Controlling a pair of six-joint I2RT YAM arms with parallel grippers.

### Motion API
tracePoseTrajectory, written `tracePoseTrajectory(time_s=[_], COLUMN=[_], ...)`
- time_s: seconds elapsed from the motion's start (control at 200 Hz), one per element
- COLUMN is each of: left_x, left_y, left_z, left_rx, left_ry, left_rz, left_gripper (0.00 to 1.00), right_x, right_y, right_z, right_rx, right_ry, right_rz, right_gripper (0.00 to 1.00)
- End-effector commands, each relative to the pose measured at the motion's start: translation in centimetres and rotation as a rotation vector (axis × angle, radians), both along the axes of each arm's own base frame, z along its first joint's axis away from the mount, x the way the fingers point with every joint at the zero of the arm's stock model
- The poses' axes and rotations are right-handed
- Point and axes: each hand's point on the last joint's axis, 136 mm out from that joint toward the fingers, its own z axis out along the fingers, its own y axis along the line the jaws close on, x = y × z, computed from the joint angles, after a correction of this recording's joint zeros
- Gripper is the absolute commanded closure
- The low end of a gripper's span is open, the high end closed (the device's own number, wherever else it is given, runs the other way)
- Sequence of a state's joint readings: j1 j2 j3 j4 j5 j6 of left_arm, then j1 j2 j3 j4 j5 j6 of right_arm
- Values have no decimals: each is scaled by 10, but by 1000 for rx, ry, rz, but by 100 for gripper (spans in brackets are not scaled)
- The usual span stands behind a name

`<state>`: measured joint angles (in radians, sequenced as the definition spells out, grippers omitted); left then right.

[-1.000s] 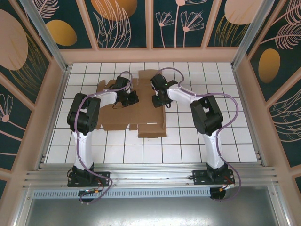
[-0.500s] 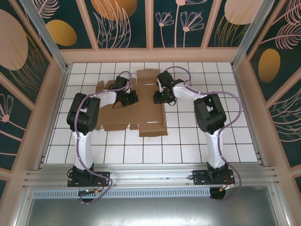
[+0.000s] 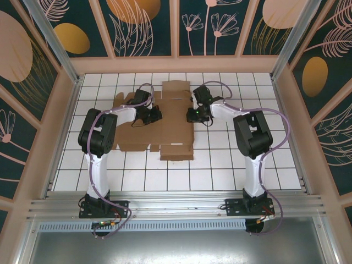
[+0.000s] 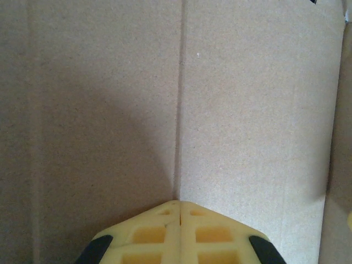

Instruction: Fold the paper box

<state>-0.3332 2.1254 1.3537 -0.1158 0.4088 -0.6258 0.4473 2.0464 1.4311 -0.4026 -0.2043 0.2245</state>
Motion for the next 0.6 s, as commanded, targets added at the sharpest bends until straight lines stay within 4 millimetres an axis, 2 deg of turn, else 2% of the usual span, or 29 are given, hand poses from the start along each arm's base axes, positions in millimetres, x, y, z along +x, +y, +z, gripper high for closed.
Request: tracePoseTrajectory(time_s=[0.0,0.1,0.23,0.375,0.455,0.515,0.596], left_x=[-8,2,9,18,26,32,41], left_y=[-6,-13,-20,-20,-27,-39,-54], left_z=[9,31,44,71,87,92,87], left_rx=[-6,-33,-78,-77,-113,-168,-192], left_ry=[16,-22,-31,-91,-114,-100,-82], left_rz=[-11,-10,-13,-6,-10,-26,-43], left_gripper=[100,100,100,100,100,100,100], right_x=[-2,-5,-5,-2,-2,-2,-3], right_y=[-4,-3,-2,-4,-3,-2,-2], right_z=[11,6,6,8,8,8,6], right_rx=[23,-16,-74,-166,-179,-176,-178], right_ry=[-11,-7,-29,-45,-48,-47,-41], right_rz=[-16,6,22,32,40,41,41], right_gripper=[75,78,85,88,89,90,90])
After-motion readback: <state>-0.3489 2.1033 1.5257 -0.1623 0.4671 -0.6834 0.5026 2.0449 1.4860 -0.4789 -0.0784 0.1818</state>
